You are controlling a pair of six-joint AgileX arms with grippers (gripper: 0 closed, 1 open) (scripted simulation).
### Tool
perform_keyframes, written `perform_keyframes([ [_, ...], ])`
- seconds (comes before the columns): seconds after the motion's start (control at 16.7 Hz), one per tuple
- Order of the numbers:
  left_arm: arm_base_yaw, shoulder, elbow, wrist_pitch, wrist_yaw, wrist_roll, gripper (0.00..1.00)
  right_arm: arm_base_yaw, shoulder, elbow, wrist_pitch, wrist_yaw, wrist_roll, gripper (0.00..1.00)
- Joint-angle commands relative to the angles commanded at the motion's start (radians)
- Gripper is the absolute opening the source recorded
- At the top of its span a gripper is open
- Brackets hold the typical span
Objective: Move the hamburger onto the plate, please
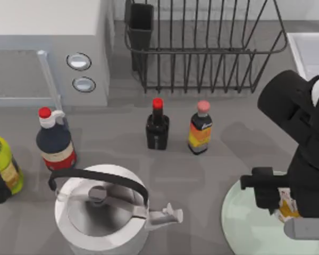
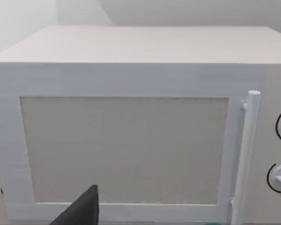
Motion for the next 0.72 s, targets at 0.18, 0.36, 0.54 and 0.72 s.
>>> perform_keyframes([
  [0.18,0.000,0.000,0.000,0.000,0.000,0.000,1.00,0.007,0.026,-0.043,0.070,0.000,-0.009,0.00],
  [0.36,0.000,0.000,0.000,0.000,0.000,0.000,1.00,0.001,0.060,-0.104,0.170,0.000,-0.005,0.00],
  [0.54,0.000,0.000,0.000,0.000,0.000,0.000,1.00,0.000,0.068,-0.117,0.188,0.000,-0.005,0.00],
  [0.72,0.000,0.000,0.000,0.000,0.000,0.000,1.00,0.000,0.068,-0.117,0.188,0.000,-0.005,0.08],
])
